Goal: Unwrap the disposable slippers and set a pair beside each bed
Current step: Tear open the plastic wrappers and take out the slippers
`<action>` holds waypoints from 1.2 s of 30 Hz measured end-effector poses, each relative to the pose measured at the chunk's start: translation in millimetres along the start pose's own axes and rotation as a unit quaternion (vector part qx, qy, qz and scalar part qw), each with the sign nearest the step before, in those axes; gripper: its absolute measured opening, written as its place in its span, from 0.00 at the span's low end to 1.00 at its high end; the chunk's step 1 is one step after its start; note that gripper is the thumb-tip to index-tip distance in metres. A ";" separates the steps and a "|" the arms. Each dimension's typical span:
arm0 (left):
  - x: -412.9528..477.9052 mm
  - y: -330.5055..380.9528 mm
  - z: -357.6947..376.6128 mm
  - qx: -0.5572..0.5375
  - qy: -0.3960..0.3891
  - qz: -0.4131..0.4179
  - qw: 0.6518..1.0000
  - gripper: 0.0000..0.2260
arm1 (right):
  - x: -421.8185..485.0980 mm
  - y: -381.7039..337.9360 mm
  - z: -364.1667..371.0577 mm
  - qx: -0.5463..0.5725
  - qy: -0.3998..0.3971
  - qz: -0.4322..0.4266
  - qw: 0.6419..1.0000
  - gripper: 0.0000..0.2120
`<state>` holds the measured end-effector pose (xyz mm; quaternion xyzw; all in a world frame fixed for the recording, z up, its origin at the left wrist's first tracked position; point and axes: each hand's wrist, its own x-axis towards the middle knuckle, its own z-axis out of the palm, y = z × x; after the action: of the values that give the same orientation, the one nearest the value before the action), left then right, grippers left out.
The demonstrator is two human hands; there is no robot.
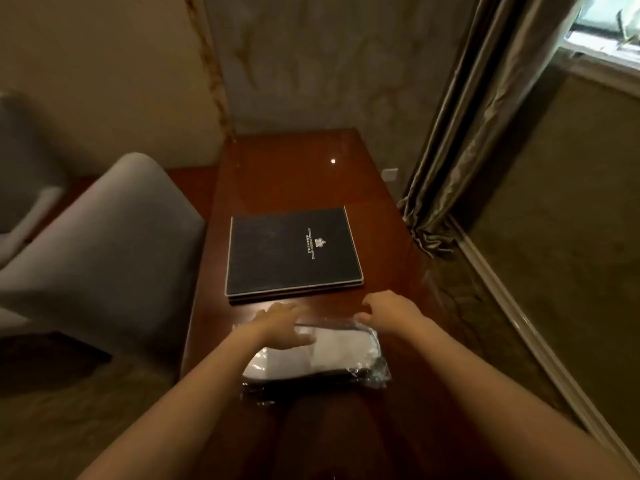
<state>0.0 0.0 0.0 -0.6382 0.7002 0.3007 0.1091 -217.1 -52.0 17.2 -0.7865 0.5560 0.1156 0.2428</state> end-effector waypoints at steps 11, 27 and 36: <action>10.3 3.1 57.4 0.142 0.004 -0.007 0.990 0.55 | -22.4 -2.2 99.7 -0.028 0.141 0.078 0.987 0.17; -2.8 0.5 57.2 0.085 0.175 0.044 0.980 0.50 | -21.8 2.4 81.8 -0.011 0.291 0.043 0.956 0.08; -27.6 -3.4 -11.2 0.041 0.312 0.051 0.948 0.50 | -28.0 7.3 -14.7 0.410 0.401 0.029 0.819 0.06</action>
<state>10.3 16.6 22.7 -0.6584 0.7428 0.0626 -0.1043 -235.1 -38.5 40.6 -0.5749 0.6226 -0.4418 0.2944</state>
